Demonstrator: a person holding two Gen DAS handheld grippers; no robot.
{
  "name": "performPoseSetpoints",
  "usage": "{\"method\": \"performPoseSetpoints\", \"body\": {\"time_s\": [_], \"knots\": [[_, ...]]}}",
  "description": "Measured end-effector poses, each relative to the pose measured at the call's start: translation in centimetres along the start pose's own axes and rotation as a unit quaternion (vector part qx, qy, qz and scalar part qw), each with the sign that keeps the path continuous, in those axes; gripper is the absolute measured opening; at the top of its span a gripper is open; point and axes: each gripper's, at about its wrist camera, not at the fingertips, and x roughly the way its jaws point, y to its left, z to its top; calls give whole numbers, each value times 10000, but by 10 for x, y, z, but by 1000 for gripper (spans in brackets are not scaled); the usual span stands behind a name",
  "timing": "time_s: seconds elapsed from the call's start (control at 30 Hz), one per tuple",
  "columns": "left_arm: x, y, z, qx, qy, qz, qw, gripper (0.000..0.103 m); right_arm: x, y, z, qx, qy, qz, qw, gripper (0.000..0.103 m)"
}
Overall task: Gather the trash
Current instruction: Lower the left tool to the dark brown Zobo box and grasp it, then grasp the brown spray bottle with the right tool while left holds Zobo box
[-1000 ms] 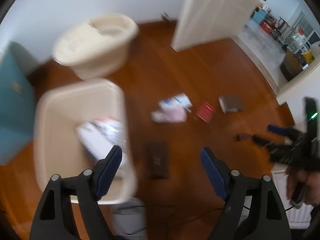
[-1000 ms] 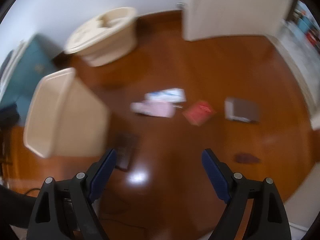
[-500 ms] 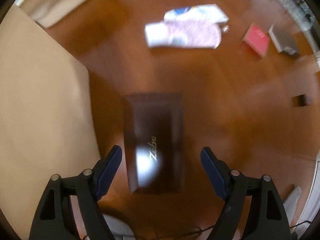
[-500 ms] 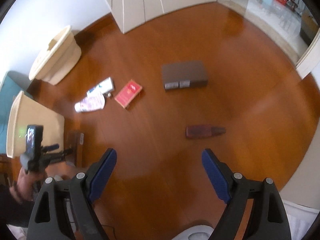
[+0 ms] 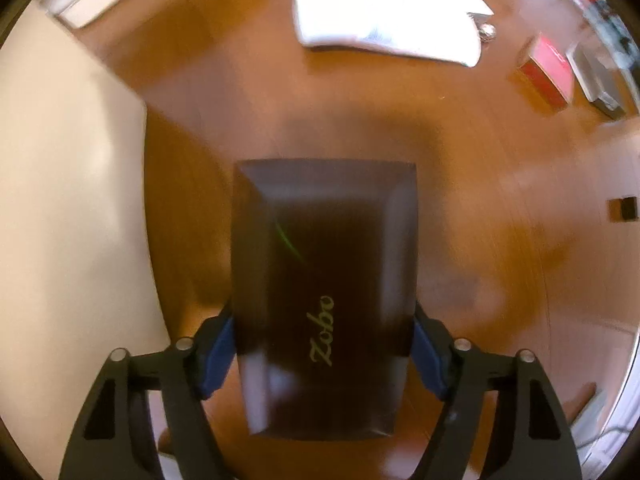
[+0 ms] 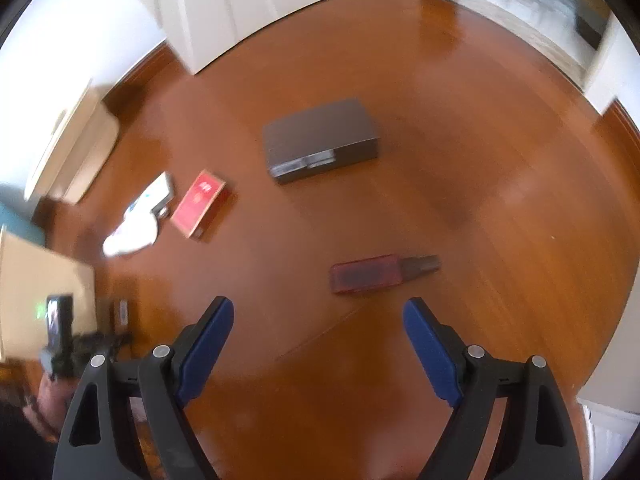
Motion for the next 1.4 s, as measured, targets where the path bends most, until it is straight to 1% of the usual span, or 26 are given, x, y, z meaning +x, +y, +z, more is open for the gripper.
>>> {"method": "performPoseSetpoints", "body": {"time_s": [0.03,0.07,0.13,0.23,0.27,0.3,0.37,0.43,0.53,0.57,0.6,0.63,0.67,0.7,0.73,0.77,0.8,0.87,0.9,1.0,1.07,1.17,1.27,1.3,1.37,1.4], "knots": [[-2,-3,-1,95,-15,25,10000,74,3,-8,0,177,-7,-57,9998,89],[-5,-7,-4,223,-77,47,9997,74,9,-20,0,511,20,-163,9986,89],[-12,-17,-4,313,-185,-8,9993,74,21,-37,0,995,81,-270,9946,89],[-38,-29,-5,387,-557,-41,9977,74,47,-55,0,1658,254,-397,9850,89],[-49,-33,-5,393,-692,-73,9968,74,55,-59,0,1897,303,-439,9804,89],[-57,-36,-4,387,-796,-104,9960,74,65,-63,0,2227,377,-378,9734,89],[-73,-41,0,351,-936,-210,9948,74,83,-66,-2,2850,457,-249,9571,89],[-87,-48,5,366,-1058,-303,9932,74,101,-65,-3,3309,579,-438,9409,89],[-111,-59,7,477,-1330,-355,9893,74,121,-63,-1,3713,607,-720,9237,88],[-115,-63,2,495,-1384,-366,9885,74,125,-63,-1,3812,627,-795,9189,87],[-121,-65,3,491,-1448,-410,9874,74,131,-63,-1,3917,679,-850,9136,84],[-126,-67,4,469,-1505,-446,9865,74,134,-62,-2,3968,700,-877,9110,81],[-125,-68,2,460,-1538,-460,9860,74,136,-61,-3,4004,713,-891,9092,81],[-126,-66,6,452,-1557,-484,9856,74,136,-58,-2,3955,654,-939,9113,81],[-125,-78,12,441,-1563,-498,9855,74,136,-57,0,3905,644,-963,9133,81],[-129,-80,13,443,-1594,-512,9849,74,136,-56,2,3839,607,-974,9162,81],[-132,-81,13,455,-1622,-506,9844,74,136,-55,3,3814,583,-1007,9171,79],[-134,-84,13,496,-1695,-471,9832,74,133,-55,4,3803,526,-1107,9167,60],[-137,-85,13,505,-1717,-469,9827,74,131,-54,7,3751,469,-1085,9194,48],[-146,-84,14,477,-1782,-469,9817,74,132,-53,8,3640,565,-949,9248,37],[-155,-81,15,430,-1838,-457,9810,74,130,-53,5,3590,592,-923,9269,37],[-169,-78,17,374,-1876,-456,9805,74,119,-52,1,3433,560,-904,9332,36],[-194,-75,17,349,-2002,-456,9781,74,92,-46,2,3161,404,-856,9440,36],[-208,-73,17,351,-2105,-427,9760,74,82,-53,-3,3092,362,-844,9466,36],[-228,-67,14,335,-2229,-370,9736,74,58,-45,-3,2910,234,-834,9528,36],[-241,-64,13,308,-2298,-312,9722,74,42,-35,1,2806,164,-819,9562,36]]}}
